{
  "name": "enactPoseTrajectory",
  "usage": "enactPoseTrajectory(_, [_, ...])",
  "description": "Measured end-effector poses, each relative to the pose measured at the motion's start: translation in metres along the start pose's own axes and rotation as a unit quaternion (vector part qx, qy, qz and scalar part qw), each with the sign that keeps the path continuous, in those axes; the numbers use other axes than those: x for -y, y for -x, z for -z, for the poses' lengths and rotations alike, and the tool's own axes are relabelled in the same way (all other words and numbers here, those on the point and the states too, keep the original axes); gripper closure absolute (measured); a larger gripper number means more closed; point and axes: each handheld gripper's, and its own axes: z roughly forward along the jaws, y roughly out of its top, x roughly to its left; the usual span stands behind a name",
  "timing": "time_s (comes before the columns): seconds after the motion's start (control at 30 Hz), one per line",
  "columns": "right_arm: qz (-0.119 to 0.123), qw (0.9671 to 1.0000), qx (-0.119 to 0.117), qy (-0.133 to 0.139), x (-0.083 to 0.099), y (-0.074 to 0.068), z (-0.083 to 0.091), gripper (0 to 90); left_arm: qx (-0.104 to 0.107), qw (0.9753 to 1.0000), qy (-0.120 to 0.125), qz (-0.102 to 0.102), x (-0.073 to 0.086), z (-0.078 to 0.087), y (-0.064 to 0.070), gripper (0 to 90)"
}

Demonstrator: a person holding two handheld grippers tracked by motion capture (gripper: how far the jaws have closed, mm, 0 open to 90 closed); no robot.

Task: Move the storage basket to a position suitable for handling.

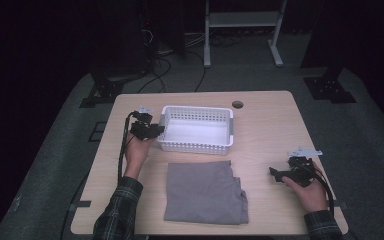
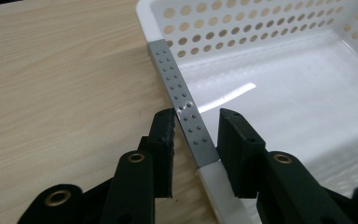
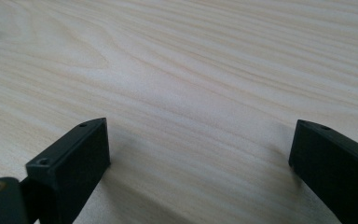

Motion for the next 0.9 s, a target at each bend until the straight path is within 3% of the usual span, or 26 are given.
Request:
enactPoseTrajectory(0.4, [0.000,1.0000,0.000,0.000,0.000,0.000,0.000,4.2,0.015,0.9997,0.008,-0.017,-0.014,-0.020,0.028,73.3])
enactPoseTrajectory(0.63, [0.001,1.0000,0.000,0.000,0.000,0.000,0.000,4.2,0.024,0.9994,0.012,-0.022,-0.016,-0.024,0.033,73.6])
enactPoseTrajectory(0.9, [0.001,1.0000,-0.001,0.000,0.000,0.000,0.000,4.2,0.033,0.9989,0.028,-0.017,-0.017,-0.014,0.029,56.0])
